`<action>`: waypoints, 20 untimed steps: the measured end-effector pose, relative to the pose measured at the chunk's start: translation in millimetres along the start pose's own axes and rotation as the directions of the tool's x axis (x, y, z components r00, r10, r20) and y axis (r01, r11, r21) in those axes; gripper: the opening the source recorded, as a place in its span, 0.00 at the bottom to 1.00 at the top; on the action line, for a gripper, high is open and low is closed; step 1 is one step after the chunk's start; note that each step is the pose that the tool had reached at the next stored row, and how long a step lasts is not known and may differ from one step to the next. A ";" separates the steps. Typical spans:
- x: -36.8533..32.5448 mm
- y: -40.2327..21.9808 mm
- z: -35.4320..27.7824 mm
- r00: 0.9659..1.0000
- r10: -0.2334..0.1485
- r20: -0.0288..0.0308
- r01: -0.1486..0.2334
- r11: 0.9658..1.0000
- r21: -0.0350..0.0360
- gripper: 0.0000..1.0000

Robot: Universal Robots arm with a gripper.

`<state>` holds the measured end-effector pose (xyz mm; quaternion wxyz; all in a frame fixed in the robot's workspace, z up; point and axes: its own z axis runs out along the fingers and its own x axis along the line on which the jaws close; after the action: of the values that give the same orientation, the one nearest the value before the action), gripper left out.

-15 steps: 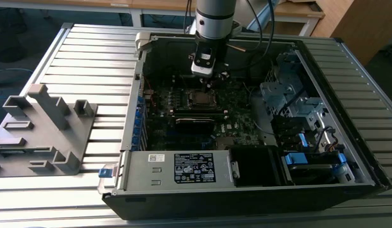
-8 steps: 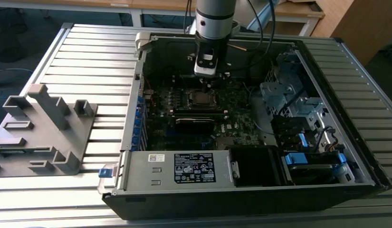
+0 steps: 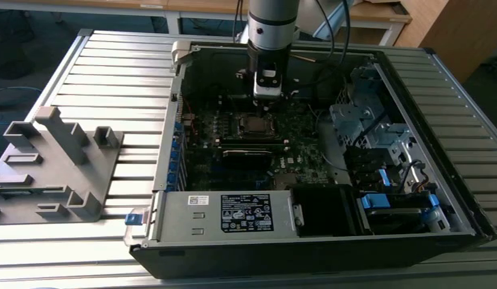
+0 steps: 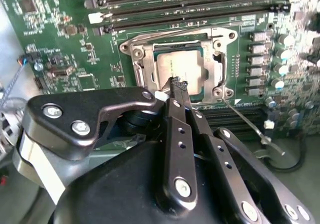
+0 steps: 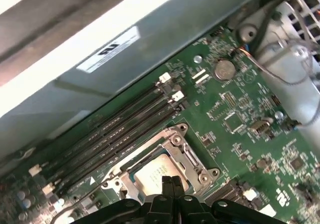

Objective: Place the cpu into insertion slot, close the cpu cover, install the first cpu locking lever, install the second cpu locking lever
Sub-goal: 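Close the cpu cover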

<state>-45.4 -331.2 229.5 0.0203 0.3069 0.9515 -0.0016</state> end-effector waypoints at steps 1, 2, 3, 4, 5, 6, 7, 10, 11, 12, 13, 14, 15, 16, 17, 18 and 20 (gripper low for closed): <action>0.0 0.0 0.1 1.000 -0.018 0.000 0.018 1.000 -0.001 0.10; 0.0 0.0 0.1 0.999 -0.034 0.000 0.034 0.999 -0.001 0.10; 0.0 0.0 0.1 0.999 -0.048 0.000 0.048 0.999 -0.002 0.10; 0.0 0.0 0.1 0.998 -0.058 0.000 0.058 0.998 -0.002 0.10; 0.0 0.0 0.1 0.998 -0.059 -0.001 0.059 0.998 -0.002 0.10; 0.0 0.0 0.2 0.998 -0.059 -0.001 0.059 0.998 -0.002 0.10; 0.0 0.0 0.2 0.998 -0.059 -0.001 0.059 0.998 -0.002 0.10; 0.0 0.0 0.1 0.998 -0.059 -0.001 0.059 0.998 -0.002 0.10; 0.0 0.0 0.1 0.998 -0.059 -0.001 0.059 0.998 -0.002 0.10; 0.0 0.0 0.2 0.998 -0.061 -0.001 0.061 0.998 -0.003 0.10; 0.0 0.0 0.1 0.998 -0.069 -0.001 0.069 0.998 -0.003 0.10; 0.0 0.0 0.1 0.997 -0.079 -0.001 0.079 0.997 -0.003 0.10; 0.0 0.0 0.2 0.996 -0.089 -0.001 0.089 0.996 -0.004 0.10; 0.0 0.0 0.2 0.995 -0.096 -0.001 0.096 0.995 -0.004 0.10; 0.0 0.0 0.2 0.995 -0.097 -0.001 0.097 0.995 -0.004 0.10; 0.0 0.0 0.2 0.995 -0.097 -0.001 0.097 0.995 -0.004 0.10; 0.0 0.0 0.2 0.995 -0.097 -0.001 0.097 0.995 -0.004 0.10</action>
<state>-45.4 -331.2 229.3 0.0203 0.2601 0.9654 -0.0005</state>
